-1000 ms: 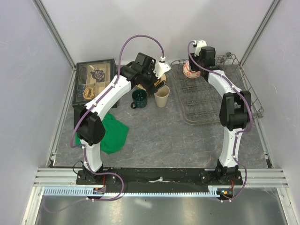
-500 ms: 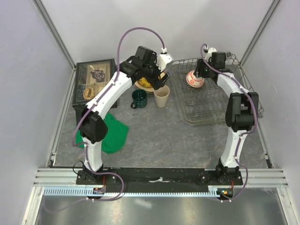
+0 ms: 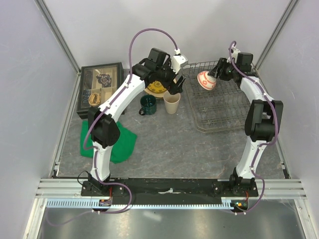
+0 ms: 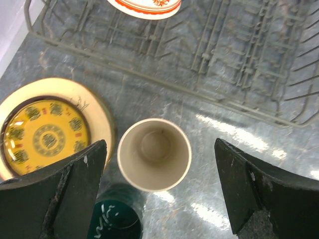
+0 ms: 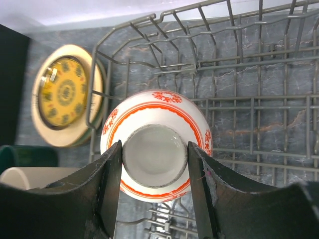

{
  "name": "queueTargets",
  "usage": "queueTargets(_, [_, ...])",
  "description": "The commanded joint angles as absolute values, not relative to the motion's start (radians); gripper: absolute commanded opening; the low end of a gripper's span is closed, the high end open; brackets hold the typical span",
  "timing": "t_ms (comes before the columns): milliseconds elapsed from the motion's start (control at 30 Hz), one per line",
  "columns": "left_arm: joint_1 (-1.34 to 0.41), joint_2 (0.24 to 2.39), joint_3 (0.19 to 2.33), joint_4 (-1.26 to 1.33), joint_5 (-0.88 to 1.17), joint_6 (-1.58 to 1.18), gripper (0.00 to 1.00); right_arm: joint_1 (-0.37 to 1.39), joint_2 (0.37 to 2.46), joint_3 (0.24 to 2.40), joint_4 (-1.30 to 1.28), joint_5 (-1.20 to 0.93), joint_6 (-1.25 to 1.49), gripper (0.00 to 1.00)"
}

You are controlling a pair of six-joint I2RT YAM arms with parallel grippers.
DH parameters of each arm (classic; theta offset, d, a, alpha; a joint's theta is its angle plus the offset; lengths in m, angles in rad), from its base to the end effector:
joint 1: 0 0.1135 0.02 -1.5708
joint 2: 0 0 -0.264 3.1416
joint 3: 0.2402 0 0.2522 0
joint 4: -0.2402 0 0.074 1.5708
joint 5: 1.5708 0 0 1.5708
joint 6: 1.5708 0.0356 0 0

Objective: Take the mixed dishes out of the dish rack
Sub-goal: Pick up the bowl from the dish rack.

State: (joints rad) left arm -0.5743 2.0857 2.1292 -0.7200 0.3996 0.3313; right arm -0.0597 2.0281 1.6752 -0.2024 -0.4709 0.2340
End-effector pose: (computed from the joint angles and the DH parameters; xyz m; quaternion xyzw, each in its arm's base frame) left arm 0.3916 -0.2699 0.3470 0.4638 0.7571 -0.2290 0.3990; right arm 0.4771 -0.0123 0.2663 0.0121 0.8572 0.2442 0.4533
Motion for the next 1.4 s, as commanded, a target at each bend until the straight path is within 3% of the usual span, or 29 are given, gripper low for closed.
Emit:
queueTargets(0, [-0.565, 2.103, 2.187, -0.638, 0.508, 0.242, 0.96, -0.109, 1.959, 1.672, -0.107, -0.652, 0.363, 0.00])
queueTargets(433, [-0.531, 2.238, 2.333, -0.580, 0.676, 0.034, 0.96, -0.173, 1.957, 1.579, 0.058, -0.888, 0.557, 0.00])
queueTargets(1033, [-0.488, 2.342, 2.367, -0.397, 0.842, -0.100, 0.95, -0.201, 1.991, 1.376, 0.920, -1.109, 1.276, 0.00])
queueTargets(1367, [-0.483, 2.367, 2.316, -0.184, 0.893, -0.235, 0.94, -0.202, 2.005, 1.324, 1.192, -1.123, 1.522, 0.00])
